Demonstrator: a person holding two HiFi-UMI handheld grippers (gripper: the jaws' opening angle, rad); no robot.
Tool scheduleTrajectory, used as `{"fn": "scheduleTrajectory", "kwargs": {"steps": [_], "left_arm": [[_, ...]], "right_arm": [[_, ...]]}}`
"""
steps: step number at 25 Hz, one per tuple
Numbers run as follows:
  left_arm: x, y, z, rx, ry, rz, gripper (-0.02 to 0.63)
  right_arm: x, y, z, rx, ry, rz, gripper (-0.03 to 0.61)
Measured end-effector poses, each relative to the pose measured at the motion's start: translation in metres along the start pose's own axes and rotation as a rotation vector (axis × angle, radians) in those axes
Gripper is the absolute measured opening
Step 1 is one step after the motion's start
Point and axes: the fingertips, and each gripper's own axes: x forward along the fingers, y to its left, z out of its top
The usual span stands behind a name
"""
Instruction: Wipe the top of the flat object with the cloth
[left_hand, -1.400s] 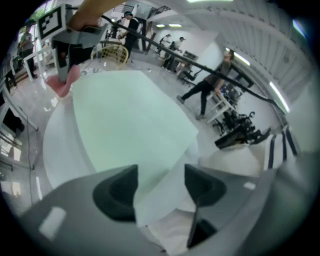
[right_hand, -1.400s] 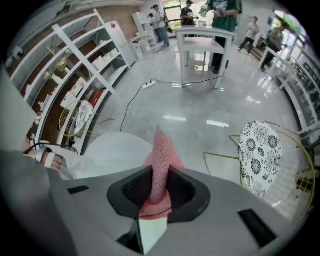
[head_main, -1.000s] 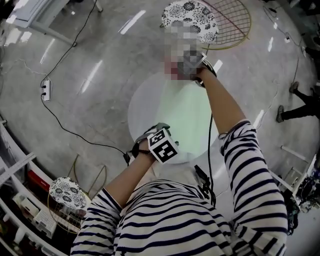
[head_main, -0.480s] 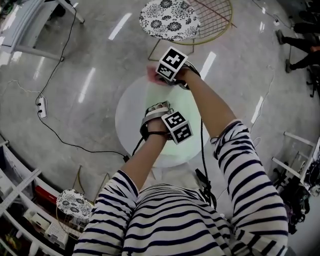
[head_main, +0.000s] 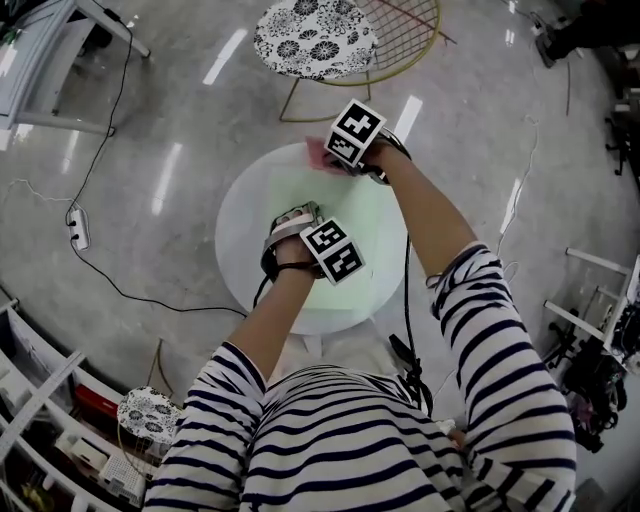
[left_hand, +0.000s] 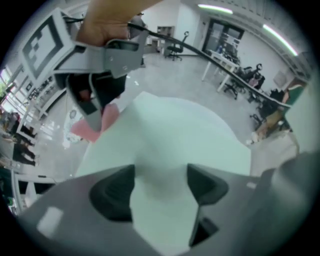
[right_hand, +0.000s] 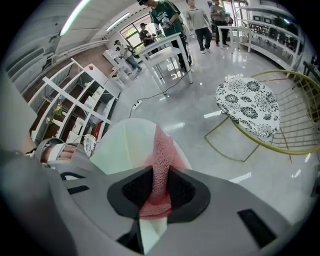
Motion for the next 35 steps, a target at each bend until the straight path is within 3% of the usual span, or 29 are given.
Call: {"fn": "scheduleTrajectory", "kwargs": {"steps": [10, 20, 25, 29, 35], "left_arm": [[0.003, 0.002, -0.002, 0.001, 0.033, -0.003, 0.334], [0.003, 0.001, -0.001, 0.004, 0.043, -0.004, 0.334], [0.003, 0.001, -0.001, 0.004, 0.044, -0.005, 0.334], [0.004, 0.002, -0.003, 0.004, 0.054, -0.005, 0.334], [0.003, 0.001, -0.001, 0.007, 0.061, -0.009, 0.334]], "right_arm": [[-0.028, -0.044, -0.073, 0.147, -0.025, -0.089, 0.072], [-0.049, -0.059, -0.106, 0.291, -0.174, -0.191, 0.071], [-0.054, -0.057, -0.123, 0.441, -0.271, -0.204, 0.067], [-0.046, -0.045, -0.140, 0.546, -0.289, -0.211, 0.067], [-0.036, -0.013, -0.161, 0.543, -0.258, -0.212, 0.064]]}}
